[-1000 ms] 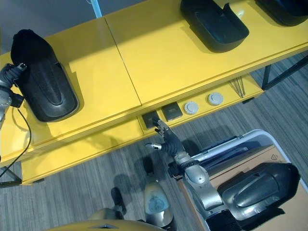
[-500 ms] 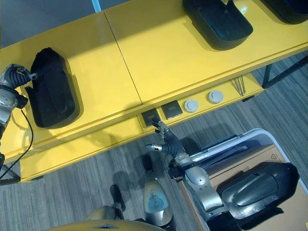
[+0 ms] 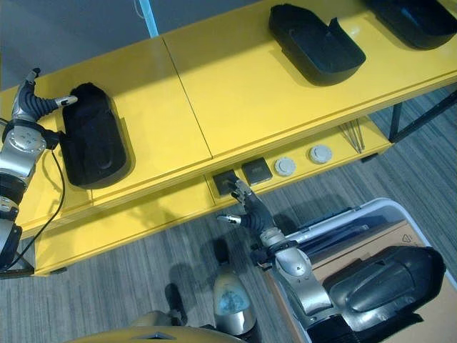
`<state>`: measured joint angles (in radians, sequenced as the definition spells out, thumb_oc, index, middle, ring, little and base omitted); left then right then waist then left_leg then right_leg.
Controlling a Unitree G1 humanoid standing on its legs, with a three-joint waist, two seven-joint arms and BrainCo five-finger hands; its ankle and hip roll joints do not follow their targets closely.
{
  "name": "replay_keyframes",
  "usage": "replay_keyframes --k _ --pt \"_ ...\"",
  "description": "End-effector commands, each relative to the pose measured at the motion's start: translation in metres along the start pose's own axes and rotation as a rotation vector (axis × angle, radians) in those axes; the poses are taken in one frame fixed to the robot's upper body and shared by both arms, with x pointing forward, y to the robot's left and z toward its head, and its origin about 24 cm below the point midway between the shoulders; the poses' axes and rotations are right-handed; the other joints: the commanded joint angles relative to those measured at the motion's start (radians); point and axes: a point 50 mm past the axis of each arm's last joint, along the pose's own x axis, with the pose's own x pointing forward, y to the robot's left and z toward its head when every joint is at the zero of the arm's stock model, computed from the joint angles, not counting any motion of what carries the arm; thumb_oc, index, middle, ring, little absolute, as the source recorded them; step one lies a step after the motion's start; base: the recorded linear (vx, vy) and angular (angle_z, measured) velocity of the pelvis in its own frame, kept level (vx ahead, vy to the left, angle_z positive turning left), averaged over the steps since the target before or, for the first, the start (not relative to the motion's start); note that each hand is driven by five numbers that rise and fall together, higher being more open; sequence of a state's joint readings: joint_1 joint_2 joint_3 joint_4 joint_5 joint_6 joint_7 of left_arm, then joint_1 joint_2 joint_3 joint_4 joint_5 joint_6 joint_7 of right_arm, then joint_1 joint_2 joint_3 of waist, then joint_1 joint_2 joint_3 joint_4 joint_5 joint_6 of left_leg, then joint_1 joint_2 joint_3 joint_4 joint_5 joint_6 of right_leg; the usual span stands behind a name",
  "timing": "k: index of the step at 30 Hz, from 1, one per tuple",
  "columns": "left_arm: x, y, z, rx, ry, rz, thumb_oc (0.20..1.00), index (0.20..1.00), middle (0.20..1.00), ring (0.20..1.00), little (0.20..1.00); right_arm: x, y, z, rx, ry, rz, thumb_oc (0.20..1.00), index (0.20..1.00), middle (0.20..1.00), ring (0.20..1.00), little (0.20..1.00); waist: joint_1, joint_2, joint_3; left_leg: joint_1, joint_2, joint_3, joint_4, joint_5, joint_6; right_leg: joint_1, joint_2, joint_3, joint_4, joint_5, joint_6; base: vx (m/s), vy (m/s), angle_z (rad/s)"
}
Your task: Move parts from the plastic box to the shelf.
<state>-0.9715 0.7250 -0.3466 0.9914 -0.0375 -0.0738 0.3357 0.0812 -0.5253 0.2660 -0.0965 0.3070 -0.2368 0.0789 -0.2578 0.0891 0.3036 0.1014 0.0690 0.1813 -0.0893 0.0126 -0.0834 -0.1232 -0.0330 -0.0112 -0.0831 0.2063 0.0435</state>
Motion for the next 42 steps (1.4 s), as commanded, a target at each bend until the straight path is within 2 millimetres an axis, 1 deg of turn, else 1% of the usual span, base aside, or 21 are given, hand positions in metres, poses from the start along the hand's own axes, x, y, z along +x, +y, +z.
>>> replay_keyframes --k 1,4,6,7,8,9,10,11,12,16,19,21,23,26,28,31,33,34,36,39,42 --pt "0.01 0.035 0.013 -0.009 -0.056 0.18 1.0 1.0 1.0 1.0 1.0 -0.004 -0.004 0.01 -0.027 -0.075 -0.015 1.0 1.0 1.0 1.0 1.0 0.02 -0.021 -0.12 -0.002 0.05 -0.005 0.002 -0.059 -0.015 0.104 -0.063 0.013 -0.004 -0.202 0.11 0.01 -0.01 0.08" --pt "0.005 0.044 0.017 -0.017 -0.13 0.26 1.0 1.0 1.0 1.0 1.0 0.0 -0.003 0.017 -0.035 -0.109 0.007 1.0 1.0 1.0 1.0 1.0 0.036 -0.028 -0.148 0.017 0.049 -0.006 0.002 -0.065 -0.014 0.125 -0.063 0.005 -0.001 -0.207 0.108 -0.01 -0.008 0.03" --pt "-0.006 0.044 0.019 -0.051 -0.198 0.291 1.0 1.0 1.0 1.0 1.0 0.003 -0.004 0.021 -0.044 -0.13 0.014 1.0 1.0 1.0 1.0 1.0 0.049 -0.034 -0.166 0.03 0.048 -0.01 0.002 -0.07 -0.012 0.142 -0.066 -0.001 0.003 -0.213 0.106 0.0 0.0 0.0" --pt "-0.016 0.044 0.026 -0.099 -0.268 0.324 1.0 1.0 1.0 1.0 1.0 0.005 -0.003 0.023 -0.043 -0.146 0.015 1.0 1.0 1.0 1.0 1.0 0.063 -0.04 -0.175 0.037 0.048 -0.016 0.002 -0.073 -0.011 0.152 -0.067 -0.006 0.005 -0.218 0.104 0.0 0.0 0.0" --pt "-0.028 0.041 0.026 -0.134 -0.312 0.326 1.0 1.0 1.0 1.0 1.0 0.008 -0.003 0.026 -0.045 -0.159 0.021 1.0 1.0 1.0 1.0 1.0 0.073 -0.043 -0.182 0.043 0.049 -0.021 0.002 -0.075 -0.009 0.162 -0.067 -0.011 0.007 -0.222 0.102 0.0 0.0 0.0" --pt "-0.03 0.041 0.023 -0.133 -0.306 0.327 1.0 1.0 1.0 1.0 1.0 0.007 -0.002 0.025 -0.046 -0.157 0.026 1.0 1.0 1.0 1.0 1.0 0.069 -0.041 -0.184 0.045 0.048 -0.022 0.002 -0.075 -0.009 0.164 -0.067 -0.011 0.006 -0.222 0.102 0.0 0.0 0.0" --pt "-0.045 0.037 0.018 -0.175 -0.334 0.316 1.0 1.0 1.0 1.0 1.0 0.01 -0.001 0.028 -0.051 -0.171 0.034 1.0 1.0 1.0 1.0 1.0 0.081 -0.047 -0.192 0.053 0.048 -0.027 0.002 -0.078 -0.008 0.174 -0.069 -0.016 0.008 -0.226 0.098 0.02 -0.004 0.12" --pt "-0.075 0.027 0.011 -0.27 -0.374 0.301 1.0 1.0 1.0 1.0 1.0 0.017 0.001 0.033 -0.071 -0.198 0.049 0.2 0.2 0.2 0.2 0.2 0.102 -0.057 -0.209 0.061 0.047 -0.04 0.002 -0.082 -0.004 0.19 -0.071 -0.024 0.012 -0.234 0.09 0.03 -0.002 0.07" --pt "-0.092 0.021 0.01 -0.326 -0.395 0.279 1.0 1.0 1.0 1.0 1.0 0.021 0.002 0.036 -0.082 -0.214 0.055 0.2 0.2 0.2 0.2 0.2 0.114 -0.062 -0.215 0.067 0.046 -0.048 0.002 -0.084 -0.002 0.199 -0.072 -0.029 0.014 -0.237 0.085 0.0 -0.004 0.15" --pt "-0.142 0.009 -0.001 -0.487 -0.419 0.149 1.0 1.0 1.0 1.0 1.0 0.036 0.006 0.047 -0.12 -0.27 0.067 0.2 0.2 0.2 0.2 0.2 0.161 -0.08 -0.226 0.071 0.044 -0.074 0.002 -0.079 0.005 0.219 -0.076 -0.05 0.019 -0.239 0.072 0.0 -0.002 0.2" --pt "-0.166 -0.001 -0.005 -0.549 -0.4 0.051 1.0 1.0 1.0 1.0 1.0 0.046 0.013 0.051 -0.126 -0.288 0.078 0.2 0.2 0.2 0.2 0.2 0.191 -0.091 -0.227 0.071 0.042 -0.095 0.002 -0.081 0.01 0.235 -0.078 -0.066 0.018 -0.242 0.069 0.01 -0.008 0.33" --pt "-0.176 -0.005 -0.007 -0.558 -0.391 -0.01 1.0 1.0 1.0 1.0 1.0 0.052 0.014 0.051 -0.154 -0.285 0.078 0.2 0.2 0.2 0.2 0.2 0.215 -0.097 -0.221 0.066 0.04 -0.112 0.002 -0.079 0.012 0.239 -0.08 -0.079 0.021 -0.244 0.067 -0.01 -0.008 0.41" --pt "-0.186 -0.015 -0.013 -0.606 -0.334 -0.073 1.0 1.0 1.0 1.0 1.0 0.058 0.018 0.052 -0.176 -0.286 0.085 0.2 0.2 0.2 0.2 0.2 0.236 -0.101 -0.214 0.058 0.038 -0.134 0.002 -0.074 0.014 0.243 -0.083 -0.095 0.022 -0.245 0.067 -0.01 -0.007 0.2" --pt "-0.196 -0.028 -0.025 -0.631 -0.245 -0.143 1.0 1.0 1.0 1.0 1.0 0.064 0.021 0.048 -0.184 -0.261 0.079 0.2 0.2 0.2 0.2 0.2 0.267 -0.105 -0.205 0.044 0.035 -0.163 0.003 -0.07 0.017 0.247 -0.087 -0.121 0.022 -0.247 0.07 0.0 -0.006 0.25" --pt "-0.196 -0.028 -0.025 -0.631 -0.245 -0.143 1.0 1.0 1.0 1.0 1.0 0.064 0.021 0.048 -0.184 -0.261 0.079 0.2 0.2 0.2 0.2 0.2 0.267 -0.105 -0.205 0.044 0.035 -0.163 0.003 -0.07 0.017 0.247 -0.087 -0.121 0.022 -0.247 0.07 0.0 -0.003 0.19" --pt "-0.204 -0.033 -0.033 -0.67 -0.188 -0.189 1.0 1.0 1.0 1.0 1.0 0.067 0.021 0.04 -0.168 -0.224 0.044 0.2 0.2 0.2 0.2 0.2 0.299 -0.109 -0.186 0.015 0.029 -0.207 0.003 -0.058 0.018 0.245 -0.09 -0.156 0.018 -0.25 0.071 0.0 -0.006 0.26" --pt "-0.204 -0.034 -0.034 -0.663 -0.185 -0.201 1.0 1.0 1.0 1.0 1.0 0.067 0.023 0.038 -0.159 -0.218 0.046 0.2 0.2 0.2 0.2 0.2 0.306 -0.106 -0.179 0.01 0.03 -0.214 0.002 -0.064 0.016 0.248 -0.089 -0.164 0.013 -0.256 0.072 0.0 -0.006 0.34" --pt "-0.203 -0.034 -0.033 -0.667 -0.188 -0.207 1.0 1.0 1.0 1.0 1.0 0.068 0.024 0.038 -0.156 -0.217 0.052 0.2 0.2 0.2 0.2 0.2 0.309 -0.105 -0.175 0.0 0.027 -0.219 0.002 -0.054 0.017 0.241 -0.091 -0.169 0.013 -0.247 0.073 0.01 -0.01 0.2" --pt "-0.203 -0.034 -0.032 -0.677 -0.19 -0.208 1.0 1.0 1.0 1.0 1.0 0.068 0.027 0.035 -0.148 -0.207 0.062 0.2 0.2 0.2 0.2 0.2 0.31 -0.103 -0.173 0.001 0.028 -0.221 0.002 -0.062 0.016 0.245 -0.089 -0.171 0.008 -0.253 0.074 0.01 -0.002 0.11" --pt "-0.201 -0.036 -0.026 -0.696 -0.208 -0.215 1.0 1.0 1.0 1.0 1.0 0.075 0.034 0.029 -0.111 -0.176 0.075 0.2 0.2 0.2 0.2 0.2 0.317 -0.095 -0.159 -0.015 0.026 -0.228 0.002 -0.055 0.015 0.235 -0.091 -0.176 0.003 -0.249 0.074 -0.01 0.002 0.01" --pt "-0.199 -0.039 -0.019 -0.717 -0.23 -0.227 1.0 1.0 1.0 1.0 1.0 0.082 0.039 0.032 -0.097 -0.187 0.086 0.2 0.2 0.2 0.2 0.2 0.318 -0.09 -0.148 -0.03 0.024 -0.23 0.002 -0.051 0.013 0.224 -0.092 -0.18 0.0 -0.246 0.076 -0.02 0.008 0.03"
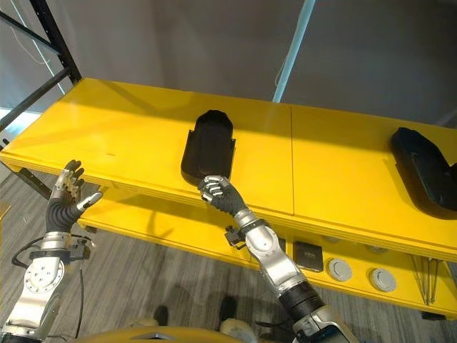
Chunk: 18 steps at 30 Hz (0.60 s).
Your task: Move parts from the plastic box to the shelf.
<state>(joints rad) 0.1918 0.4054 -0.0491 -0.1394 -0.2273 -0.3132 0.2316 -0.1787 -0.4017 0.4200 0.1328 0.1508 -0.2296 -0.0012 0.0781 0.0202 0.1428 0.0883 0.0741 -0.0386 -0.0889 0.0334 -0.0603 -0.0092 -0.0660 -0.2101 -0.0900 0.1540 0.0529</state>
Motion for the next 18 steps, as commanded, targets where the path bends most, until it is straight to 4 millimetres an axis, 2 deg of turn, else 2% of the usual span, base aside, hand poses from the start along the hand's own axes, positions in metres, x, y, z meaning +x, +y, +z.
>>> replay_keyframes --k 1,9,18 --pt "0.021 -0.007 0.025 -0.023 -0.149 -0.048 1.0 1.0 1.0 1.0 1.0 0.03 0.005 0.039 0.0 -0.179 0.026 0.2 0.2 0.2 0.2 0.2 -0.018 -0.017 0.016 -0.023 0.016 -0.011 0.002 -0.07 -0.01 0.106 -0.061 0.018 0.005 -0.192 0.067 -0.01 0.016 0.06" --pt "0.021 -0.012 0.025 -0.037 -0.147 -0.068 1.0 1.0 1.0 1.0 1.0 0.042 0.011 0.04 -0.01 -0.175 0.027 0.2 0.2 0.2 0.2 0.2 -0.013 -0.009 0.018 -0.031 0.01 -0.013 0.002 -0.069 -0.007 0.1 -0.064 0.014 0.003 -0.189 0.068 0.0 0.008 0.03" --pt "0.019 -0.015 0.022 -0.057 -0.123 -0.088 1.0 1.0 1.0 1.0 1.0 0.06 0.002 0.041 -0.027 -0.149 -0.034 0.2 0.2 0.2 0.2 0.2 0.009 -0.002 0.018 -0.045 0.005 -0.027 0.002 -0.067 -0.005 0.09 -0.063 0.008 0.003 -0.188 0.068 0.0 0.0 0.01"
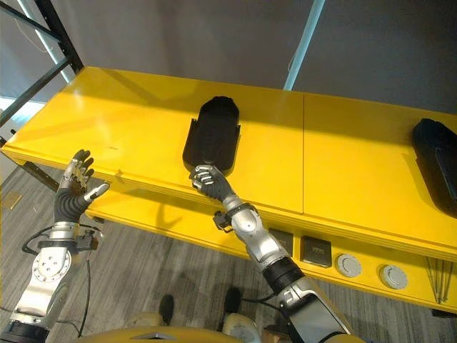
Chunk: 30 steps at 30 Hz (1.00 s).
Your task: Move parts from the plastic box to the shelf.
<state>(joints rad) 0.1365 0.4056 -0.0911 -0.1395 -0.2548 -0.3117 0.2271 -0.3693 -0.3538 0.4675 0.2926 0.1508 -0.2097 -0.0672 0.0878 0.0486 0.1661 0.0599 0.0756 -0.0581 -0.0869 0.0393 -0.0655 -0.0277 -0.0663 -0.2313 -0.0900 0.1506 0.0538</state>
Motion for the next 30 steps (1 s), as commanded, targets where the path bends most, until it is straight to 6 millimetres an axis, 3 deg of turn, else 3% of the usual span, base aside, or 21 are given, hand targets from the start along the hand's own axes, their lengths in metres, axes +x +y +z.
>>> replay_keyframes --k 1,17,30 --pt "0.01 -0.003 0.016 -0.007 -0.089 -0.051 1.0 1.0 1.0 1.0 1.0 0.022 0.003 0.031 0.008 -0.135 -0.01 0.2 0.2 0.2 0.2 0.2 0.002 -0.03 -0.004 -0.018 0.003 -0.008 0.0 -0.073 0.0 0.108 -0.063 0.028 0.003 -0.184 0.067 0.0 0.0 0.0" --pt "0.01 -0.008 0.016 -0.046 -0.082 -0.07 1.0 1.0 1.0 1.0 1.0 0.04 0.0 0.037 0.003 -0.13 -0.051 0.2 0.2 0.2 0.2 0.2 0.022 -0.025 -0.006 -0.023 0.002 -0.013 0.0 -0.072 0.002 0.103 -0.06 0.025 0.003 -0.184 0.065 0.0 0.0 0.0" --pt "0.01 -0.014 0.012 -0.065 -0.058 -0.105 1.0 1.0 1.0 1.0 1.0 0.059 -0.013 0.043 -0.05 -0.111 -0.099 0.2 0.2 0.2 0.2 0.2 0.044 -0.027 -0.005 -0.03 -0.002 -0.022 0.0 -0.07 0.002 0.102 -0.059 0.016 0.003 -0.183 0.066 0.0 0.0 0.0"
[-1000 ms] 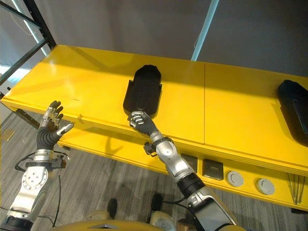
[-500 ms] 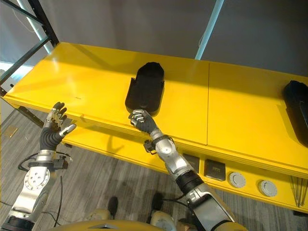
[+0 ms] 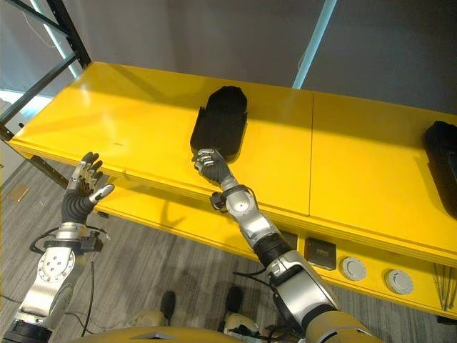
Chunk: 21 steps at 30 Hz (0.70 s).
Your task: Move parts from the plastic box to the shelf.
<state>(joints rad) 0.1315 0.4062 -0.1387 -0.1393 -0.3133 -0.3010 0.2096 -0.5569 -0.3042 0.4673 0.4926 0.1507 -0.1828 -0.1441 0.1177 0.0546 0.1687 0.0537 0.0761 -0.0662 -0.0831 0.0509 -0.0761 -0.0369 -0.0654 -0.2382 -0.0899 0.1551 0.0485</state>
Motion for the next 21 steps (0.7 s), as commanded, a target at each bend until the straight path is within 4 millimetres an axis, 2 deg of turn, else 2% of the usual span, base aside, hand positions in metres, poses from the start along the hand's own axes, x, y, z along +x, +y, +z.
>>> replay_keyframes --k 1,6,8,10,11,12,13,16,17,18,19,21 --pt "0.011 -0.005 0.016 0.007 -0.091 -0.066 1.0 1.0 1.0 1.0 1.0 0.022 0.001 0.037 -0.002 -0.141 -0.007 0.2 0.2 0.2 0.2 0.2 0.014 -0.033 -0.008 -0.023 -0.002 -0.014 -0.004 -0.081 0.012 0.112 -0.059 0.023 0.003 -0.188 0.071 0.0 0.0 0.0" --pt "0.015 -0.005 0.02 0.025 -0.116 -0.057 1.0 1.0 1.0 1.0 1.0 0.009 0.002 0.048 0.057 -0.216 0.025 0.2 0.2 0.2 0.2 0.2 0.007 -0.038 -0.009 -0.022 -0.004 -0.012 -0.004 -0.083 0.013 0.113 -0.062 0.019 0.003 -0.186 0.074 -0.02 0.02 0.02" --pt "0.017 -0.004 0.022 0.035 -0.126 -0.041 1.0 1.0 1.0 1.0 1.0 -0.007 -0.001 0.056 0.133 -0.288 0.04 0.2 0.2 0.2 0.2 0.2 -0.01 -0.045 -0.01 -0.017 -0.004 -0.004 -0.004 -0.087 0.014 0.115 -0.064 0.022 0.003 -0.184 0.076 -0.02 0.039 0.06" --pt "0.017 -0.004 0.024 0.039 -0.136 -0.029 1.0 1.0 1.0 1.0 1.0 -0.03 -0.006 0.064 0.307 -0.359 0.059 0.2 0.2 0.2 0.2 0.2 -0.032 -0.052 -0.014 -0.01 -0.004 0.009 -0.004 -0.091 0.015 0.114 -0.066 0.029 0.003 -0.179 0.078 -0.03 0.039 0.03" --pt "0.016 -0.004 0.024 0.039 -0.134 -0.03 1.0 1.0 1.0 1.0 1.0 -0.031 -0.006 0.063 0.309 -0.356 0.059 0.2 0.2 0.2 0.2 0.2 -0.031 -0.051 -0.016 -0.01 -0.004 0.009 -0.004 -0.091 0.015 0.114 -0.066 0.029 0.003 -0.18 0.078 -0.01 0.031 -0.09" --pt "0.016 -0.004 0.025 0.036 -0.142 -0.021 1.0 1.0 1.0 1.0 1.0 -0.045 -0.01 0.066 0.409 -0.394 0.072 0.2 0.2 0.2 0.2 0.2 -0.045 -0.057 -0.022 -0.006 -0.005 0.017 -0.004 -0.093 0.016 0.113 -0.067 0.037 0.003 -0.177 0.08 -0.01 0.053 -0.22" --pt "0.015 -0.002 0.028 0.041 -0.157 -0.009 1.0 1.0 1.0 1.0 1.0 -0.07 -0.011 0.072 0.47 -0.453 0.11 0.2 0.2 0.2 0.2 0.2 -0.077 -0.066 -0.032 0.004 -0.005 0.032 -0.004 -0.101 0.017 0.113 -0.07 0.05 0.003 -0.173 0.084 -0.04 0.074 -0.24" --pt "0.01 0.005 0.033 0.04 -0.171 0.016 1.0 1.0 1.0 1.0 1.0 -0.099 -0.021 0.072 0.472 -0.466 0.117 0.2 0.2 0.2 0.2 0.2 -0.12 -0.075 -0.05 0.02 -0.006 0.062 -0.004 -0.105 0.022 0.111 -0.076 0.074 0.005 -0.162 0.088 -0.03 0.073 -0.23" --pt "0.008 0.006 0.035 0.04 -0.177 0.016 1.0 1.0 1.0 1.0 1.0 -0.106 -0.025 0.071 0.438 -0.46 0.11 0.253 0.253 0.253 0.253 0.253 -0.132 -0.076 -0.056 0.027 -0.006 0.071 -0.004 -0.108 0.023 0.111 -0.077 0.081 0.006 -0.162 0.089 -0.01 0.066 -0.6" --pt "0.007 0.007 0.036 0.047 -0.182 0.019 1.0 1.0 1.0 1.0 1.0 -0.113 -0.029 0.068 0.406 -0.44 0.096 0.658 0.658 0.658 0.658 0.658 -0.147 -0.079 -0.064 0.035 -0.006 0.083 -0.004 -0.113 0.023 0.112 -0.078 0.089 0.008 -0.16 0.092 -0.01 0.072 -0.56" --pt "0.007 0.006 0.038 0.052 -0.19 0.015 1.0 1.0 1.0 1.0 1.0 -0.118 -0.032 0.064 0.38 -0.418 0.082 1.0 1.0 1.0 1.0 1.0 -0.161 -0.081 -0.07 0.045 -0.006 0.094 -0.004 -0.12 0.025 0.113 -0.08 0.1 0.011 -0.16 0.093 -0.02 0.076 -0.41" --pt "0.007 0.005 0.04 0.072 -0.208 0.01 1.0 1.0 1.0 1.0 1.0 -0.125 -0.036 0.053 0.342 -0.363 0.048 1.0 1.0 1.0 1.0 1.0 -0.188 -0.082 -0.077 0.061 -0.007 0.114 -0.004 -0.127 0.03 0.11 -0.08 0.123 0.017 -0.158 0.096 -0.03 0.084 -0.34"
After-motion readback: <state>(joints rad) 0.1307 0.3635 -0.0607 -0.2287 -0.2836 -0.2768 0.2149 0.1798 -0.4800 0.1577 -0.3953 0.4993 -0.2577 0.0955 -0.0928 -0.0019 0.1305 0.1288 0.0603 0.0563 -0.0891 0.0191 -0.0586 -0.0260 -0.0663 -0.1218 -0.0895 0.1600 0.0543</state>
